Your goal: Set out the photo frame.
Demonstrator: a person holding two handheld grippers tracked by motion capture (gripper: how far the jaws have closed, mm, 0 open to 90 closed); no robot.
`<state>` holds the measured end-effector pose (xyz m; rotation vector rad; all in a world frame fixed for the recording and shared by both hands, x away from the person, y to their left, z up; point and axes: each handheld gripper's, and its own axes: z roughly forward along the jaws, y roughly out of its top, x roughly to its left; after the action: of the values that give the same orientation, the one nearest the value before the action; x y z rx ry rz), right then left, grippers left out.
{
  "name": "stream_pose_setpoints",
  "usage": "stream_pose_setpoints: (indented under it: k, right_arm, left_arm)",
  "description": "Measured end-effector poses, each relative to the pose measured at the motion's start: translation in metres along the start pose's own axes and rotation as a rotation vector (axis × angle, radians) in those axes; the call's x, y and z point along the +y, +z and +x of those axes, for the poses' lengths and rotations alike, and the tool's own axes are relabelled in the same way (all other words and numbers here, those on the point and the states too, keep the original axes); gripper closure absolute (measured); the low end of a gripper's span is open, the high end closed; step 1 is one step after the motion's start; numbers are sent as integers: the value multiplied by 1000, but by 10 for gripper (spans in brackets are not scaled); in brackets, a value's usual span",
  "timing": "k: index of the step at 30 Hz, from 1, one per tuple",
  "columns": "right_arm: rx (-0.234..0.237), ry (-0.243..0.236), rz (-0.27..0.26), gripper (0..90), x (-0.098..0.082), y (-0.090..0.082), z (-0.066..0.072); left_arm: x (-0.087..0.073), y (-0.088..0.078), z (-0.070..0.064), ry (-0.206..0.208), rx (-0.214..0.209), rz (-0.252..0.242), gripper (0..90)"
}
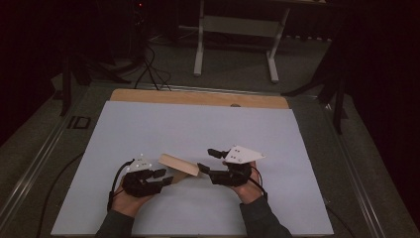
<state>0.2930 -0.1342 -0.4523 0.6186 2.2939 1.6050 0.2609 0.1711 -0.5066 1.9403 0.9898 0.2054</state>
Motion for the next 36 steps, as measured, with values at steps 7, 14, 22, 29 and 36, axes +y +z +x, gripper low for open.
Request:
stream_pose_setpoints:
  k: [7,14,22,29,36]
  right_arm:
    - [-30,27,-16,476,-1,-4,-6]
    - [-62,37,-2,590,-6,-2,-9]
    - [-78,69,27,815,-14,6,-14]
    - [-51,65,79,895,-22,23,-9]
    - [-22,62,107,896,-25,32,-6]
  left_arm:
    - [1,-4,-1,20,29,-24,582]
    - [2,-4,-2,47,70,-39,676]
    - [5,-3,-6,89,115,-48,786]
    - [6,1,-4,87,128,-41,891]
    - [9,1,-2,79,138,-48,895]
